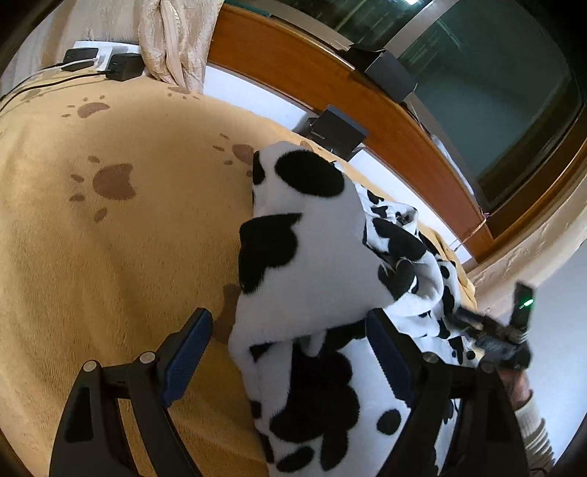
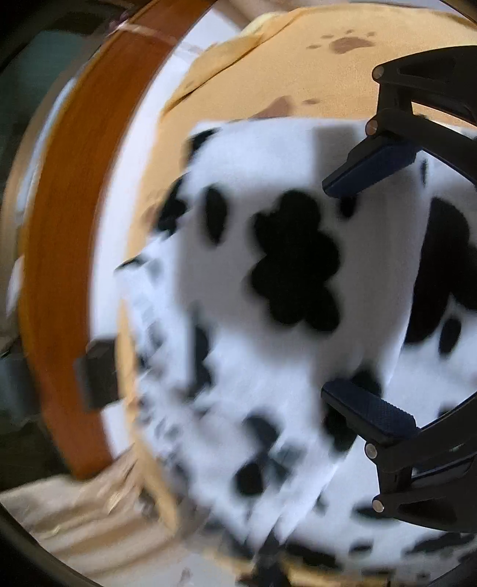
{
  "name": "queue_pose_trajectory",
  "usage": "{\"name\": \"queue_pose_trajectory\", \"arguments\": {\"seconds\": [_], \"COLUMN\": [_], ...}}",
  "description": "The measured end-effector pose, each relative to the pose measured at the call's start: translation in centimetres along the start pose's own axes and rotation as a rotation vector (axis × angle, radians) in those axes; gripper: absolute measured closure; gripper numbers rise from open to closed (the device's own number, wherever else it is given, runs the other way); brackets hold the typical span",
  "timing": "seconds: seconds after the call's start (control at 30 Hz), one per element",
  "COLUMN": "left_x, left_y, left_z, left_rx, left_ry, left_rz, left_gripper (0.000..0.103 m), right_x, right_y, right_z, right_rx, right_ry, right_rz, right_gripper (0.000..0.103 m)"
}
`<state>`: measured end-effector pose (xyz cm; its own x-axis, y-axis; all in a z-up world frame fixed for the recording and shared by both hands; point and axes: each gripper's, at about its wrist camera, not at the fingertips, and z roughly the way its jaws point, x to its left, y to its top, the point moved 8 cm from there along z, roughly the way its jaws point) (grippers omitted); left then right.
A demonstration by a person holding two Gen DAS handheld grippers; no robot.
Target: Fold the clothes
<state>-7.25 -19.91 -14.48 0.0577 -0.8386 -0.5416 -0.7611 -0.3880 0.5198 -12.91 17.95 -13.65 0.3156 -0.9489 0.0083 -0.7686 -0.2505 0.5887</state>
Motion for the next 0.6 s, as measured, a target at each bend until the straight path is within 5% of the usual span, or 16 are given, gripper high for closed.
{"name": "queue_pose_trajectory", "arguments": {"seconds": [0.17,0.23,0.3,0.33,0.6], "left_x": [0.6,0.7,0.8,0.8,1.1], "left_y": [0.3,0.3,0.3,0.3,0.4], "left_z": [-0.2,-0.3,-0.4,-0.4,-0.1], "left_rx": [-0.006,-0.007,-0.010,-0.009,-0.002], "left_ry": [0.004,0.001,0.004,0.004,0.005], "left_rz": [-0.034,-0.040,-0.040,-0.039,-0.043], "left_gripper": [0.015,0.015,0.015,0.015,0.015], "right_x": [4.8,7.7,9.8,10.8,16.8], "right_y": [7.4,10.0,11.5,12.0,13.0], "right_z": [-5.4,-5.5,-4.0,-2.8,5.8], "right_rx": [-0.194,-0.213,-0.180,-0.146,0.052], "right_ry": [0.189,0.227,0.220,0.225,0.226], "right_rz": [-0.085,-0.154,-0.216,-0.236,-0.358], "right_gripper": [0.001,0.011,0.066,0.071,0.068]}}
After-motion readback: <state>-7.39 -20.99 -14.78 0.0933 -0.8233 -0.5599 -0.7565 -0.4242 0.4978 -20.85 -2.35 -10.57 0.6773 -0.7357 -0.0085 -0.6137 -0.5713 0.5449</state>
